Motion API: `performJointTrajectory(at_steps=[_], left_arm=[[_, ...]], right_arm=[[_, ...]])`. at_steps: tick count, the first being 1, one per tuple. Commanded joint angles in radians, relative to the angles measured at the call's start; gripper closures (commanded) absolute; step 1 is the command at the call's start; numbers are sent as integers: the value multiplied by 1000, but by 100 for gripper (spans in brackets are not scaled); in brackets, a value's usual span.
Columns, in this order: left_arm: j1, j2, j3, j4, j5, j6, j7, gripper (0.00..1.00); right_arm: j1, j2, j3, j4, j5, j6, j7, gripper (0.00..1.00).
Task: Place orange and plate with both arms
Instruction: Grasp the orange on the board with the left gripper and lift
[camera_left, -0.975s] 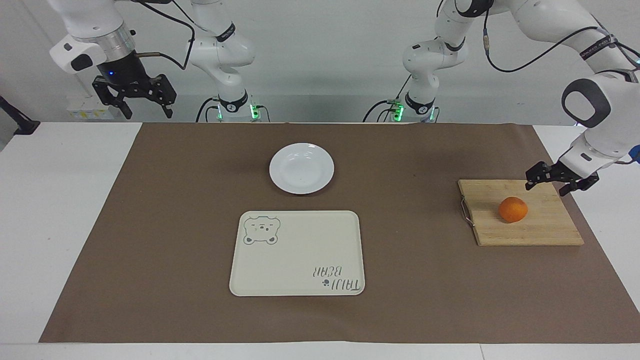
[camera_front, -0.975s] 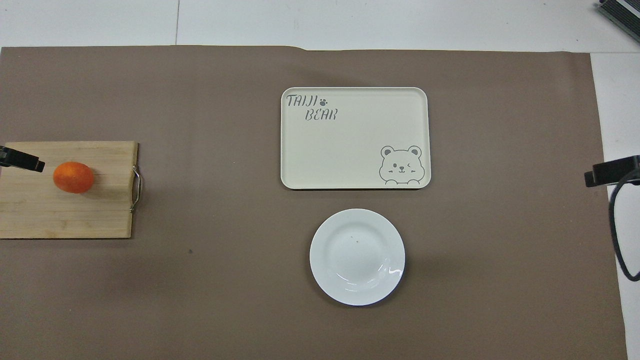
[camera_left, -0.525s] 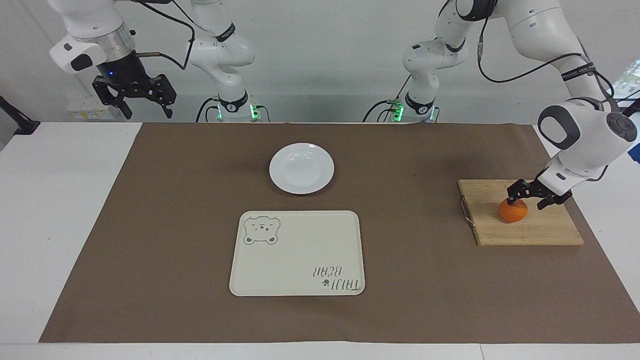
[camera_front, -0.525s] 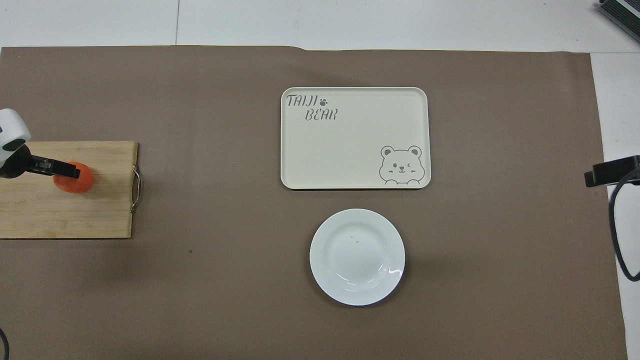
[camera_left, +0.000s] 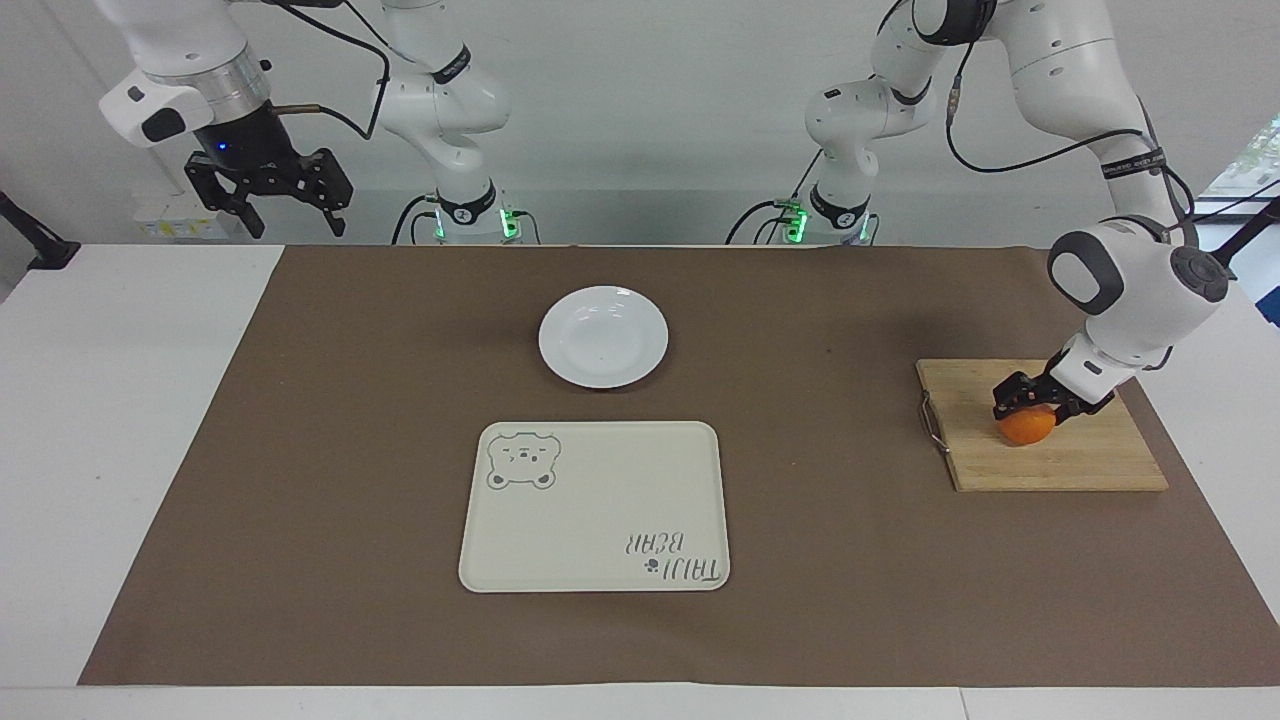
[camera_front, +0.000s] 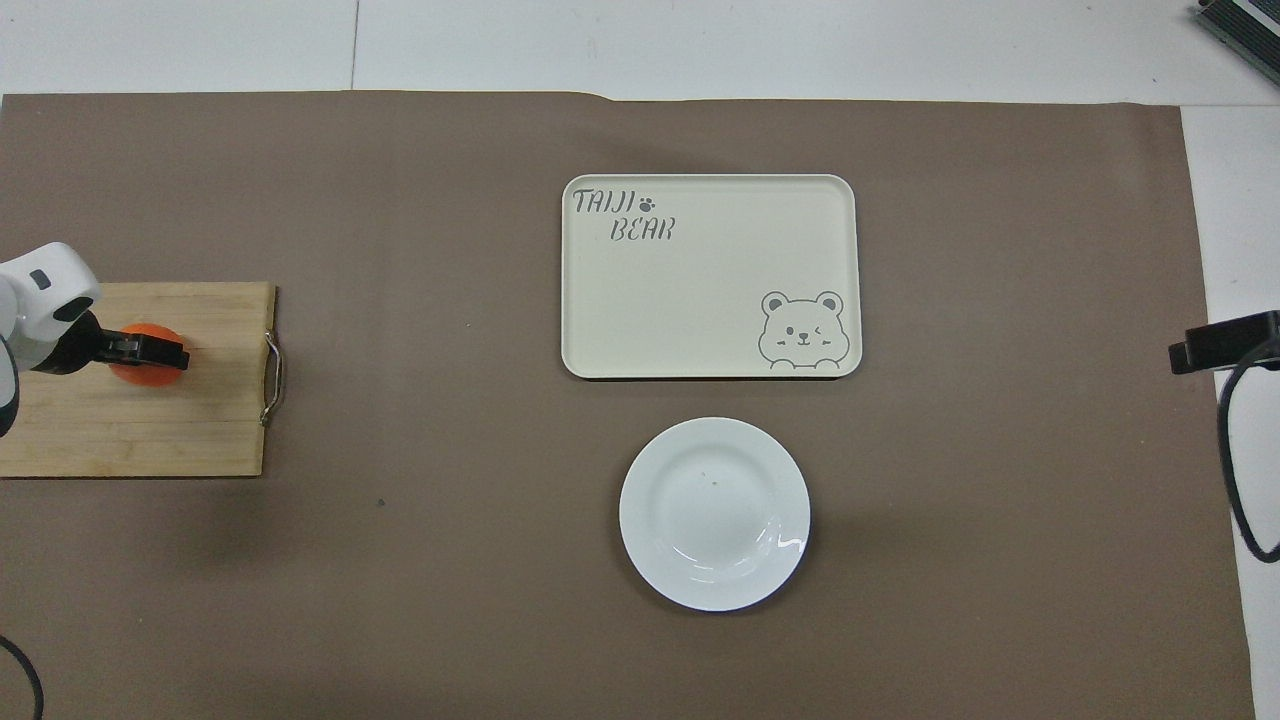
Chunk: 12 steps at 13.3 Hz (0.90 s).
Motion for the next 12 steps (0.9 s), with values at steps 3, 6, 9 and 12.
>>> performJointTrajectory(at_steps=[3, 6, 9, 12], left_arm=[[-6, -2, 3, -8, -16, 20, -13, 100], [-7, -11, -7, 71, -14, -61, -68, 100], [-35, -26, -10, 150, -13, -151, -151, 100], [-70, -60, -8, 219, 0, -262, -244, 100]], right_arm=[[-4, -3, 5, -4, -11, -6, 21, 0], [-4, -3, 5, -4, -11, -6, 21, 0], [-4, -3, 5, -5, -11, -6, 21, 0], [-4, -3, 5, -5, -11, -6, 21, 0]])
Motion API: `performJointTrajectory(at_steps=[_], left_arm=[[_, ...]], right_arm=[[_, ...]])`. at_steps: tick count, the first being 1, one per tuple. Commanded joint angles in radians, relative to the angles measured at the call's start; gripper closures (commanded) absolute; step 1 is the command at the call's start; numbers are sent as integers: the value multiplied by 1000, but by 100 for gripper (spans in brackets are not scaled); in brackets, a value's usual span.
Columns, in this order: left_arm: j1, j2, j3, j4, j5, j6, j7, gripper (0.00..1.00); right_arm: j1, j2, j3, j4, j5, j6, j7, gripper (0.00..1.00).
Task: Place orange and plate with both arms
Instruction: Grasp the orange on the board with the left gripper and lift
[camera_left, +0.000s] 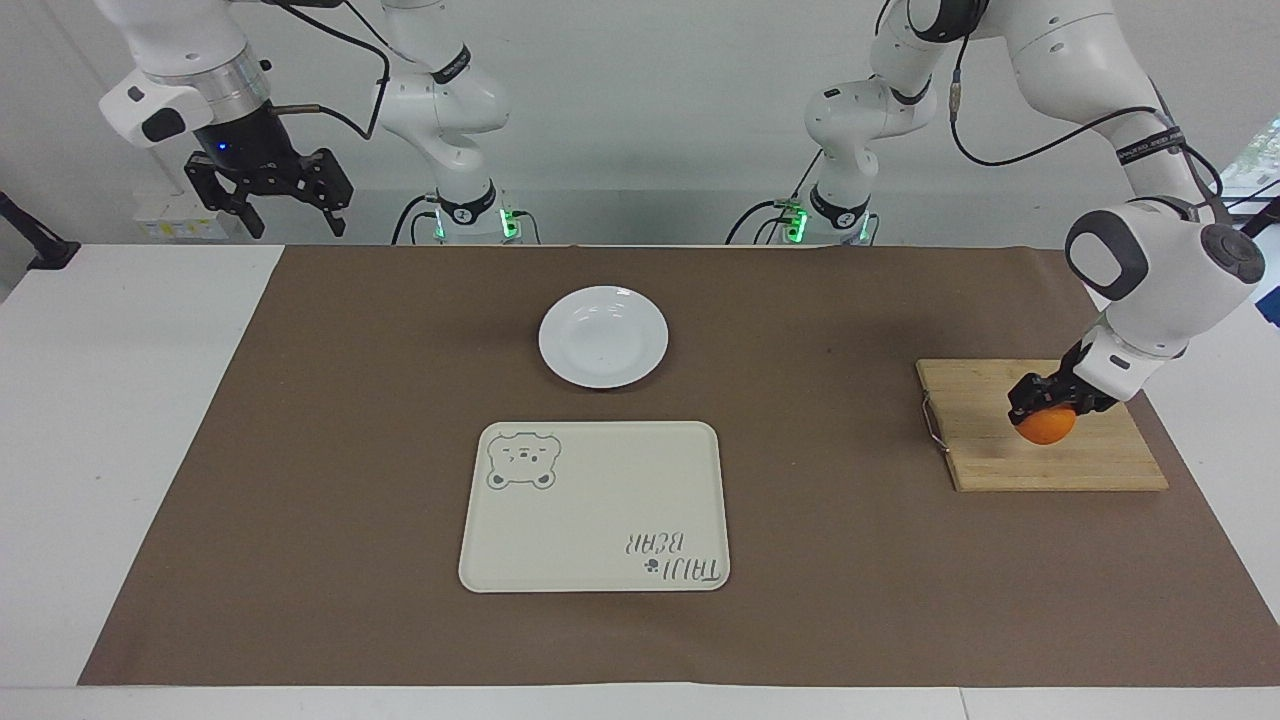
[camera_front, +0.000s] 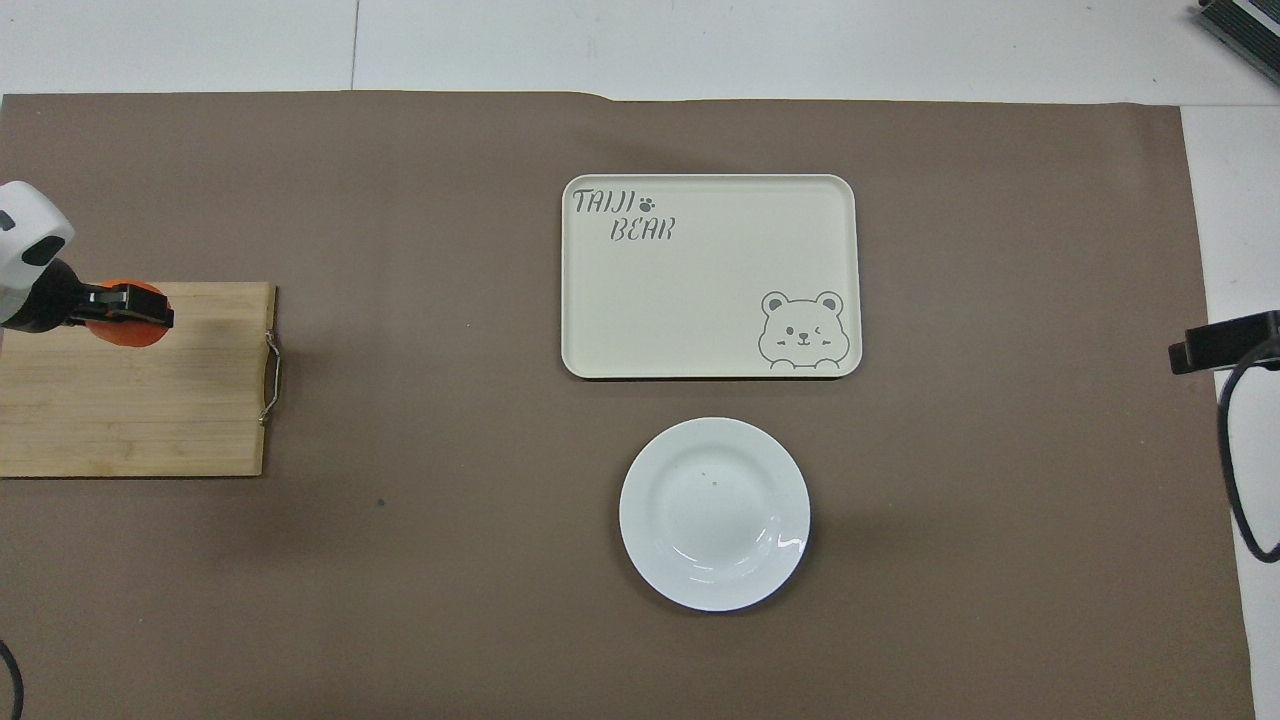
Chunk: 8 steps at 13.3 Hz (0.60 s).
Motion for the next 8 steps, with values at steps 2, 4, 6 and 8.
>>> performJointTrajectory(at_steps=[2, 4, 6, 8], left_arm=[[-59, -71, 11, 56, 33, -130, -110, 100], [-108, -90, 11, 95, 57, -197, -154, 100], [-151, -101, 11, 124, 67, -245, -182, 100], [-167, -119, 9, 162, 88, -309, -178, 100]], right_arm=[[-4, -3, 5, -5, -11, -6, 21, 0], [-4, -3, 5, -5, -11, -6, 21, 0], [-4, -3, 5, -4, -11, -6, 21, 0], [-4, -3, 5, -5, -11, -6, 21, 0]])
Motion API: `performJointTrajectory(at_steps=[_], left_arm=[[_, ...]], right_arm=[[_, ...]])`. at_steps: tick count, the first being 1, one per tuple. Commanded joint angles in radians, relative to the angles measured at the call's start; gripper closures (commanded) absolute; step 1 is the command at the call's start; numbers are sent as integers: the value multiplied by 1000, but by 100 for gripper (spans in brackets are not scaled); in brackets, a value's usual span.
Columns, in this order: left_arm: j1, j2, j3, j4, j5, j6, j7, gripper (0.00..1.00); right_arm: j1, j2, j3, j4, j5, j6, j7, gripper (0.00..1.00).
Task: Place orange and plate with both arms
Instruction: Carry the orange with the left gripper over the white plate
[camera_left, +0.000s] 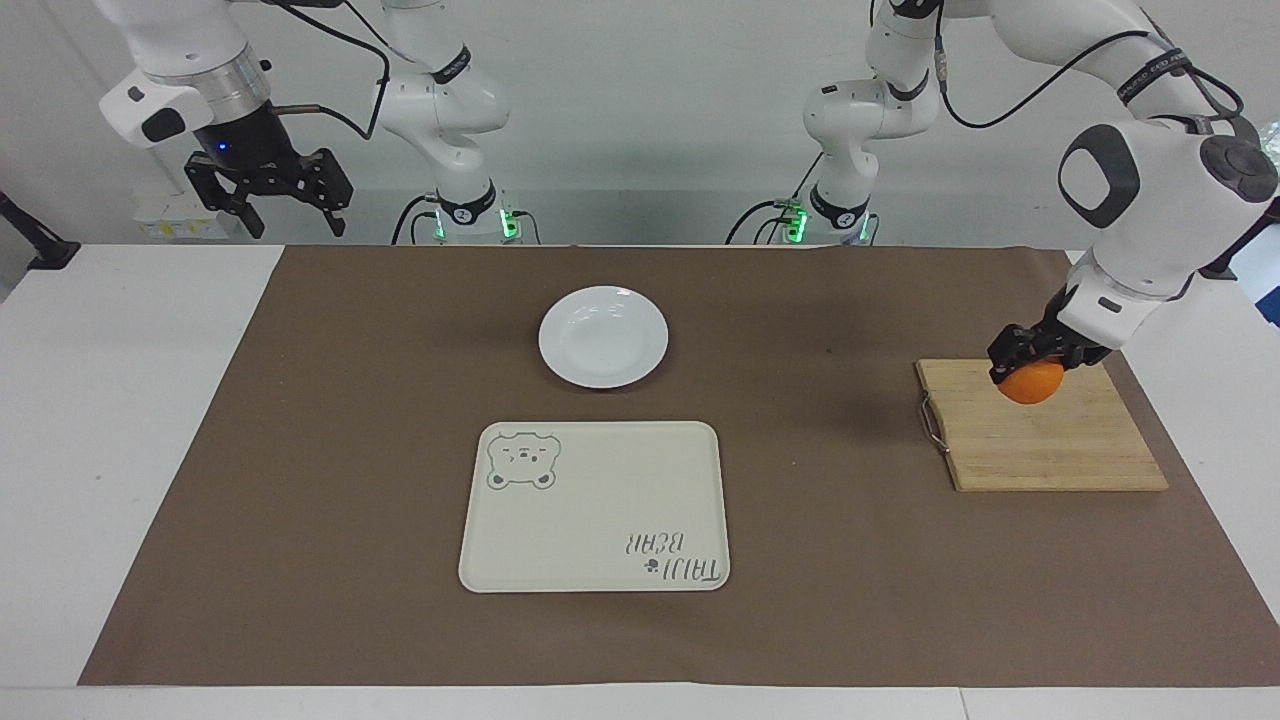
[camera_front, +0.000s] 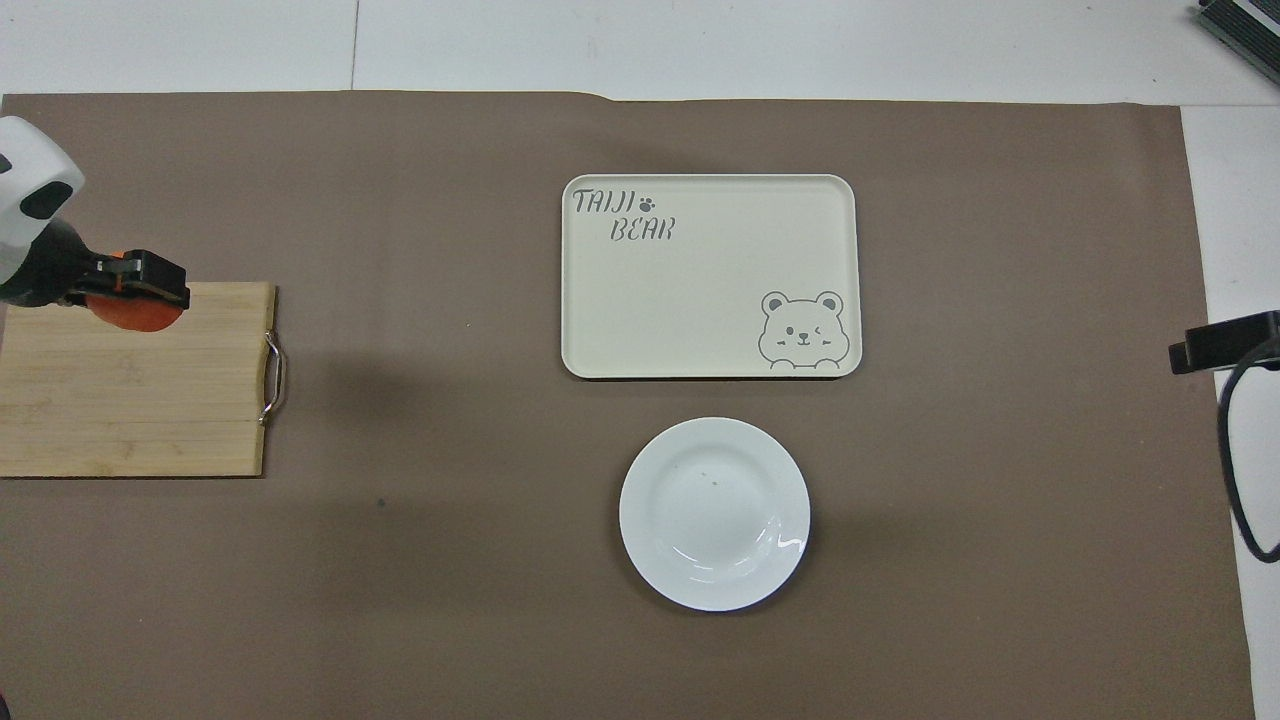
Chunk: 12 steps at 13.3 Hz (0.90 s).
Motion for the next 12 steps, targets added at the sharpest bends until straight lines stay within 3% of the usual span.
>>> performJointTrajectory(at_steps=[1, 6, 8, 12], left_arm=[[-25, -14, 12, 82, 39, -119, -12, 100], [-31, -46, -12, 185, 51, -316, -10, 100], [-32, -109, -23, 173, 42, -315, -10, 100], [-99, -115, -34, 139, 37, -290, -92, 100]], right_arm=[[-4, -3, 5, -5, -11, -6, 21, 0], [-4, -3, 5, -5, -11, -6, 21, 0], [-4, -3, 5, -5, -11, -6, 21, 0], [-4, -3, 5, -5, -11, -6, 21, 0]])
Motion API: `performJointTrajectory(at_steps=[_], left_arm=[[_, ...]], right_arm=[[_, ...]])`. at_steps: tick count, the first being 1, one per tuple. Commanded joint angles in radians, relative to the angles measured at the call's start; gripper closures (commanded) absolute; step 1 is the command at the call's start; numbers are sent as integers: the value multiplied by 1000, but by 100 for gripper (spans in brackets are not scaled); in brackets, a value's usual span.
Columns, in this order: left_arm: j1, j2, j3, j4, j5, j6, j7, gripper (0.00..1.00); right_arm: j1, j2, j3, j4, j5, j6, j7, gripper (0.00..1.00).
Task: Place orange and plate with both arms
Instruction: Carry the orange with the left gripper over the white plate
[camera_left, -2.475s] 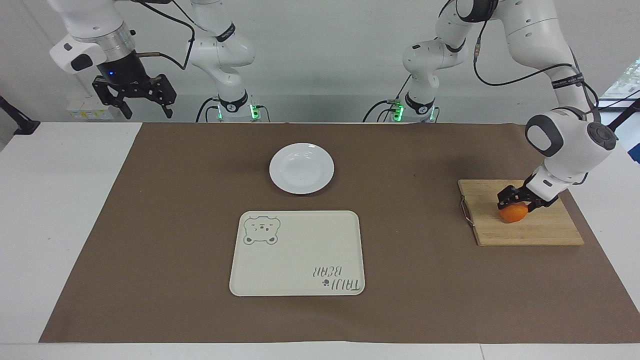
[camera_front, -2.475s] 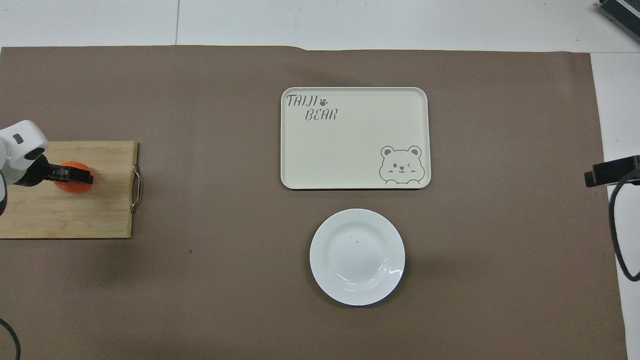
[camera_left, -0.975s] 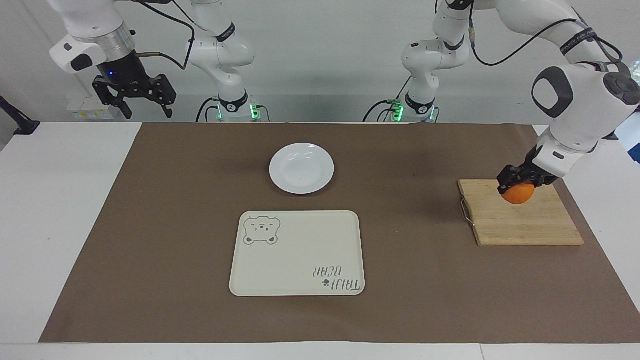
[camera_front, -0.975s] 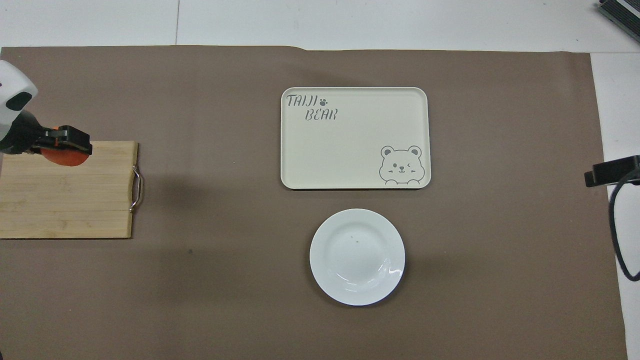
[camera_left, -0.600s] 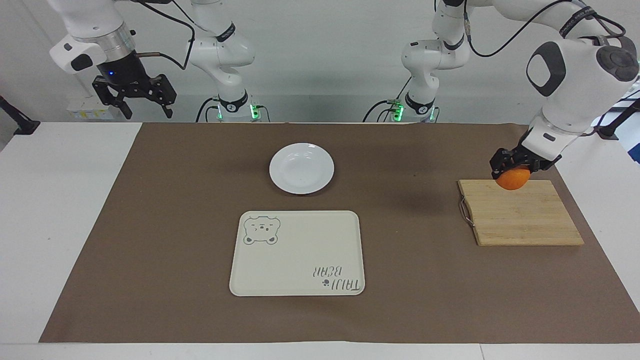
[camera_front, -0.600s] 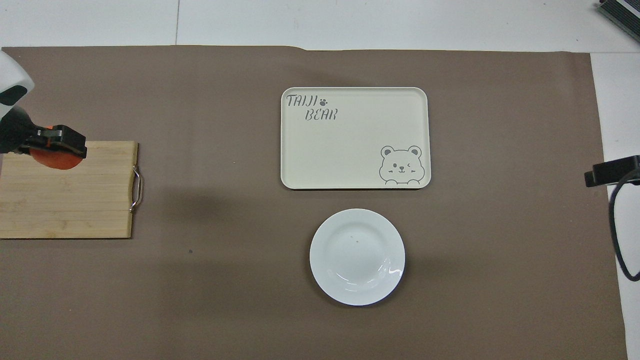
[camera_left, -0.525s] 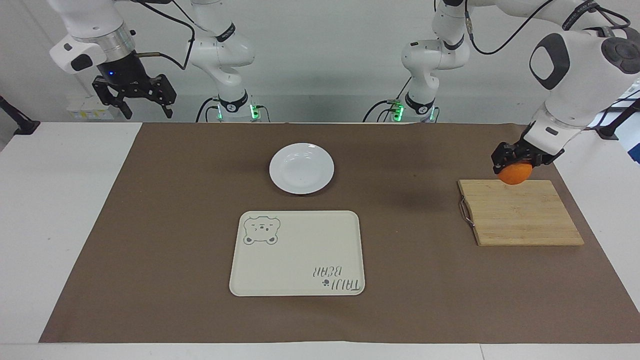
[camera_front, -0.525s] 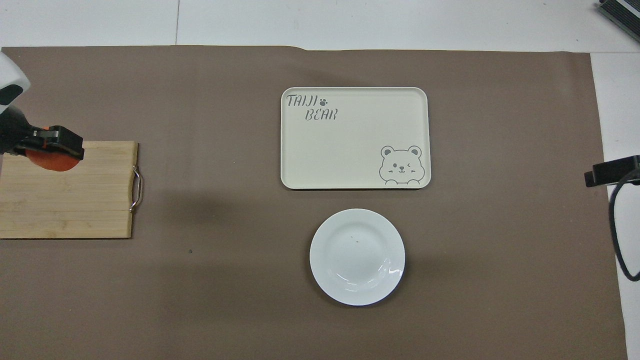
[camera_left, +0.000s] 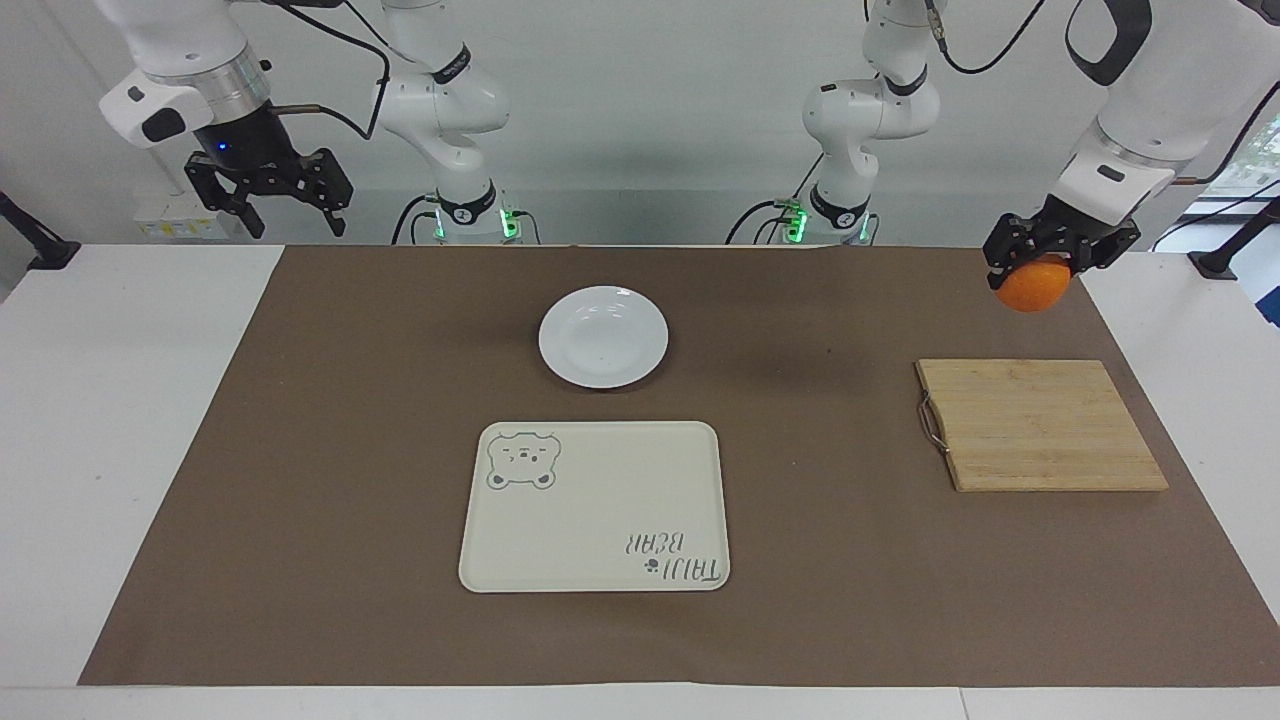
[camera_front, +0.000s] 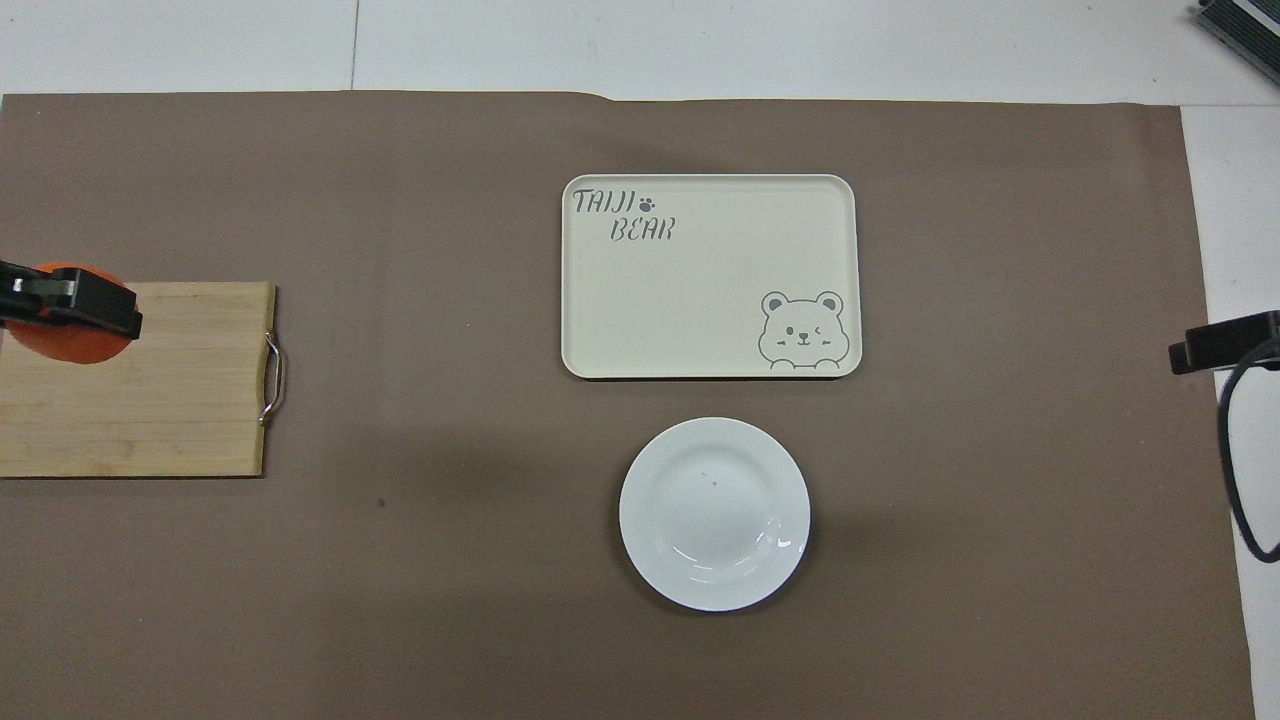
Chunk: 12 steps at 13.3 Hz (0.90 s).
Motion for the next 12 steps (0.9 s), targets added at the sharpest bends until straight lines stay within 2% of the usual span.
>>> performJointTrajectory(at_steps=[1, 9, 12], left_arm=[[-89, -11, 8, -37, 7, 17, -102, 100], [-353, -13, 6, -102, -21, 84, -447, 100], [-427, -11, 5, -188, -65, 188, -527, 100]], right_arm=[[-4, -3, 5, -5, -11, -6, 21, 0], [-4, -3, 5, -5, -11, -6, 21, 0], [-4, -3, 5, -5, -11, -6, 21, 0]])
